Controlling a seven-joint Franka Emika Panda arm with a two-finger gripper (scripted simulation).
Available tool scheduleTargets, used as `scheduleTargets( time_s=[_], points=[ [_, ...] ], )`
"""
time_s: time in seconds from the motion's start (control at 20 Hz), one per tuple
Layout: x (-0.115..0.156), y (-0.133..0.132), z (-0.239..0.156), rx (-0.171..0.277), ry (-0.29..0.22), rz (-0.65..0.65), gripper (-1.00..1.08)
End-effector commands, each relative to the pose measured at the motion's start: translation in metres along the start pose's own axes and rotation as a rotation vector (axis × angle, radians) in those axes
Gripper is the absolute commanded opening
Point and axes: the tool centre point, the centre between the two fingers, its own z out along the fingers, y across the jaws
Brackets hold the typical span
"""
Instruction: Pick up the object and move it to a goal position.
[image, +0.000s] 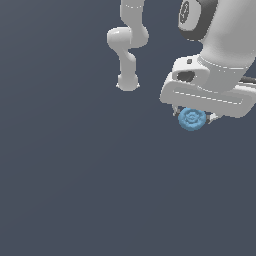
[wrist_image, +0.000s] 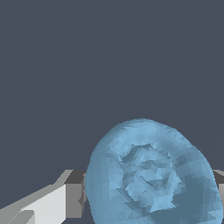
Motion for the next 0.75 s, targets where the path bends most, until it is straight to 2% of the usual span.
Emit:
scheduleTargets(
  time_s=[0.0,0.35,0.7],
  points=[
    [0.0,-0.006,-0.014,-0.001,-0.002,0.0,-1.0],
    [0.002,-0.015,-0.037,-0.001,-0.002,0.0,-1.0],
    [0.003,-0.018,-0.042,-0.001,-0.002,0.0,-1.0]
  ],
)
